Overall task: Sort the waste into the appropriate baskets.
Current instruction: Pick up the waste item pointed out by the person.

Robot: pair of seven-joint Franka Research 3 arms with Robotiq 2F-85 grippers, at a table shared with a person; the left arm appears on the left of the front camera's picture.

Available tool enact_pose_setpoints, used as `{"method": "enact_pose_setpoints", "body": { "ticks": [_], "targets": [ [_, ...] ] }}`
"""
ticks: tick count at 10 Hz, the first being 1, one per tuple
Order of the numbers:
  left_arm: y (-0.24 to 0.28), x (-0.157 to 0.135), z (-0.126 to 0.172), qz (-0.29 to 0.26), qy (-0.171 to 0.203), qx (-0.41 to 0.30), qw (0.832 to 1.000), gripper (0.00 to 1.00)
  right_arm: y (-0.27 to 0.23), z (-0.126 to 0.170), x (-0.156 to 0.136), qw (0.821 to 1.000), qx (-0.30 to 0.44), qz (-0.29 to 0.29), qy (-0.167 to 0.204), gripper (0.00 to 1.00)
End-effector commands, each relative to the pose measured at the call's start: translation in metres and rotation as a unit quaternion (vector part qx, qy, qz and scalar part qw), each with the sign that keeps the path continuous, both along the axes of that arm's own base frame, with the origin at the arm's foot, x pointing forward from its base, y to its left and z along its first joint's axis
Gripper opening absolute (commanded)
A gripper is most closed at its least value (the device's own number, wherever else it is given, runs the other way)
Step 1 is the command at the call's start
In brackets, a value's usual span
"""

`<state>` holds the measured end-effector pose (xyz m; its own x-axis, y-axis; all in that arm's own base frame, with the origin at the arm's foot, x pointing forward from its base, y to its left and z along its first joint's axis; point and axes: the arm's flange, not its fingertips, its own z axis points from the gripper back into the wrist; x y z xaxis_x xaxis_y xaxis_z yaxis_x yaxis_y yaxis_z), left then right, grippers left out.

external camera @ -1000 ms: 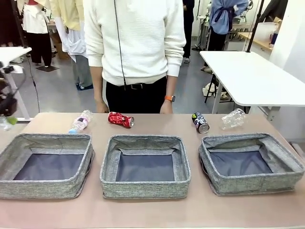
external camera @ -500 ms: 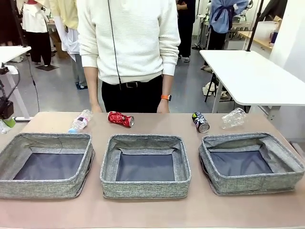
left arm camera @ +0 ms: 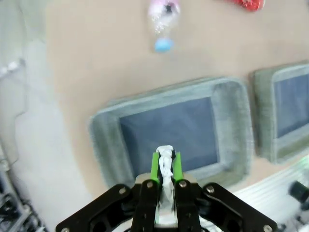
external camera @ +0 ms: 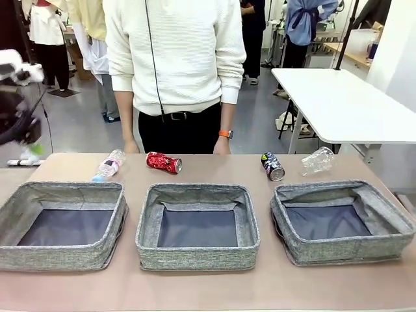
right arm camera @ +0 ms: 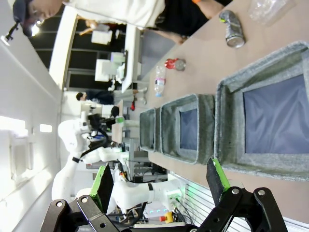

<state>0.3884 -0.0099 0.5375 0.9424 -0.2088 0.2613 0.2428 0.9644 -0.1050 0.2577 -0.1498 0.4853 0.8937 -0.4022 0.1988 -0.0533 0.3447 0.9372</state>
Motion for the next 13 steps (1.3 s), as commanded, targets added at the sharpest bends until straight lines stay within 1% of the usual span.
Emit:
{"method": "enact_pose_setpoints", "body": {
  "ticks": [1,2,3,4,5,6,7,9,10,11,12,13],
  "targets": [
    [-0.081,-0.011,0.080,-0.061,0.008,0.011,0.998,0.09,-0.001,0.003,0.003,1.000,0.005,0.002,-0.017,1.00],
    [-0.129,-0.015,0.112,-0.056,0.003,0.010,0.998,0.09,-0.001,0.003,0.003,1.000,0.005,0.002,-0.017,1.00],
    [-0.178,-0.024,0.141,-0.084,0.006,-0.004,0.996,0.09,-0.001,0.003,0.003,1.000,0.005,0.002,-0.017,1.00],
    [-0.216,-0.033,0.164,-0.103,-0.005,-0.006,0.995,0.09,-0.001,0.003,0.003,1.000,0.005,0.002,-0.017,1.00],
    [-0.247,-0.041,0.187,-0.117,-0.008,-0.007,0.993,0.09,-0.001,0.003,0.003,1.000,0.005,0.002,-0.017,1.00],
    [-0.278,-0.051,0.221,-0.124,-0.010,-0.033,0.992,0.09,-0.001,0.003,0.003,1.000,0.005,0.002,-0.017,1.00],
    [-0.293,-0.057,0.238,-0.113,-0.019,-0.019,0.993,0.09,-0.001,0.003,0.003,1.000,0.005,0.002,-0.017,1.00],
    [-0.320,-0.068,0.257,-0.128,-0.006,-0.002,0.992,0.09,-0.001,0.003,0.003,1.000,0.005,0.002,-0.017,1.00],
    [-0.327,-0.072,0.263,-0.128,-0.014,0.011,0.992,0.09,-0.001,0.003,0.003,1.000,0.005,0.002,-0.017,1.00],
    [-0.330,-0.076,0.267,-0.133,-0.014,0.010,0.991,0.09,-0.001,0.003,0.003,1.000,0.005,0.002,-0.017,1.00],
    [-0.331,-0.077,0.267,-0.146,-0.012,0.002,0.989,0.09,-0.001,0.003,0.003,1.000,0.005,0.002,-0.017,1.00],
    [-0.332,-0.074,0.261,-0.143,-0.001,0.002,0.990,0.09,-0.001,0.003,0.003,1.000,0.005,0.002,-0.017,1.00]
  ]
}}
